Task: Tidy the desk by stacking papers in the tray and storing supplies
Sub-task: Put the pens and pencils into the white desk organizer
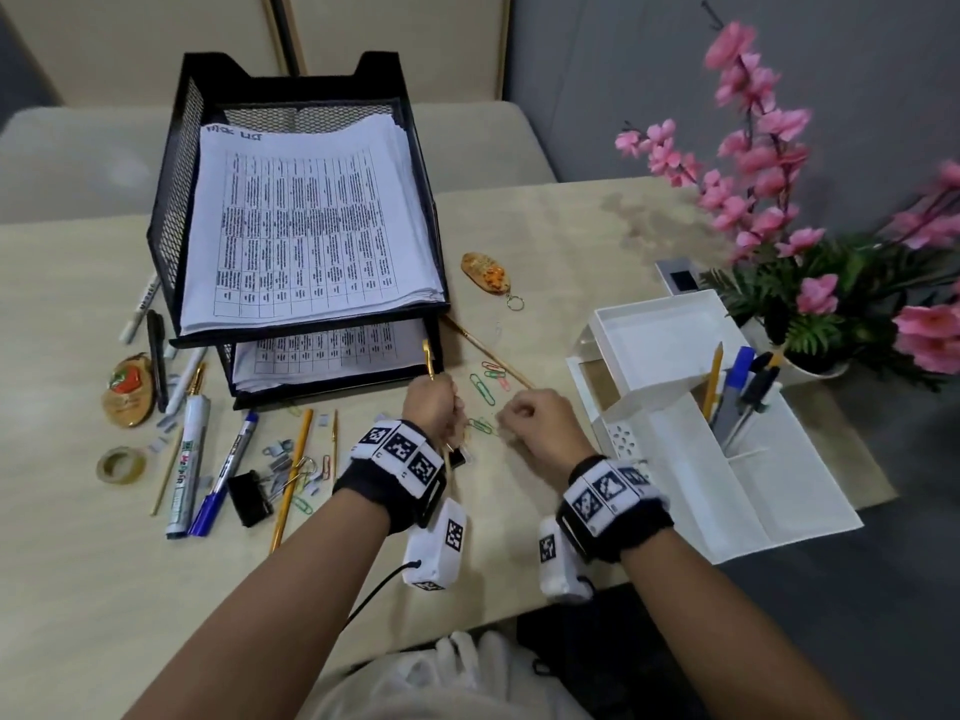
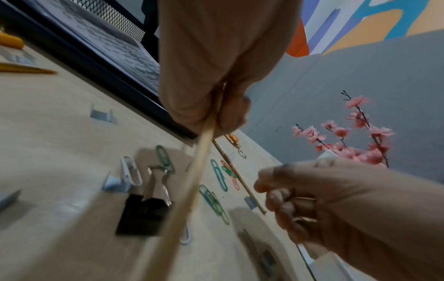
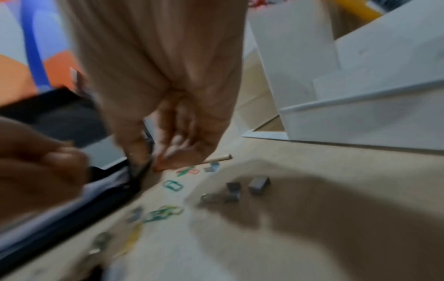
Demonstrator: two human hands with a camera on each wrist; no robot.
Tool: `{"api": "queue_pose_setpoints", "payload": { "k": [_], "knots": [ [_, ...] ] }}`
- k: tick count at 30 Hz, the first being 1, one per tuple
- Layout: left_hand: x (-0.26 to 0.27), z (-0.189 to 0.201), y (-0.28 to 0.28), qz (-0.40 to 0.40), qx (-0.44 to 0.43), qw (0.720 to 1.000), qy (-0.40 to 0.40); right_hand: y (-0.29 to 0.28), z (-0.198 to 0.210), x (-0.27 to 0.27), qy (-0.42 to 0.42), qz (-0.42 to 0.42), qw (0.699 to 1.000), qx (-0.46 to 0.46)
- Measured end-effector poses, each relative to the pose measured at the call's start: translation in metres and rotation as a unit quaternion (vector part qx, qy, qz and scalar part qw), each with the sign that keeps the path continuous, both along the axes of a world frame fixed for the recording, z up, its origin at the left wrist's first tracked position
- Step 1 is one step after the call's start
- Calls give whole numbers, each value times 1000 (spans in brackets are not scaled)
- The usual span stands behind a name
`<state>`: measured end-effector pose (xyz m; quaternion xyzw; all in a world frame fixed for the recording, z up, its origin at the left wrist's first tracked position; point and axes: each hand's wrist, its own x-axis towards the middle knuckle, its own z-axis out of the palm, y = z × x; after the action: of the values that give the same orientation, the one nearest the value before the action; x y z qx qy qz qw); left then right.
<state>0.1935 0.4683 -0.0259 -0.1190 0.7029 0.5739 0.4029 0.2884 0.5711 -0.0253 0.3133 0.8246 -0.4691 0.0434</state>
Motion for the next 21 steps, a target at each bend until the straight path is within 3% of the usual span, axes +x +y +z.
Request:
{"api": "queue_pose_setpoints", "payload": {
  "k": [2,5,10,13,16,18,21],
  "knots": [
    [-4,2,-7,6,-6,1000,3,16,-14,-21,-7,-52,994,92],
    [-8,5,-21,13,14,1000,5,29,-28,-47,-55,-3,975,215],
    [-2,8,-41,-8,10,1000,15,31,-35,-59,-108,56,951,283],
    [3,7,-48,-17,20,1000,15,28,-24,-53,-100,-10,973,208],
    [6,9,-48,-7,59,998,-12,9,-7,-26,-34,-115,992,36],
    [10,16,-46,8,97,995,-30,-15,1,-1,-32,-110,989,-98],
    [15,18,-45,2,139,990,-16,-52,-2,22,-38,-33,969,-243]
  ]
}}
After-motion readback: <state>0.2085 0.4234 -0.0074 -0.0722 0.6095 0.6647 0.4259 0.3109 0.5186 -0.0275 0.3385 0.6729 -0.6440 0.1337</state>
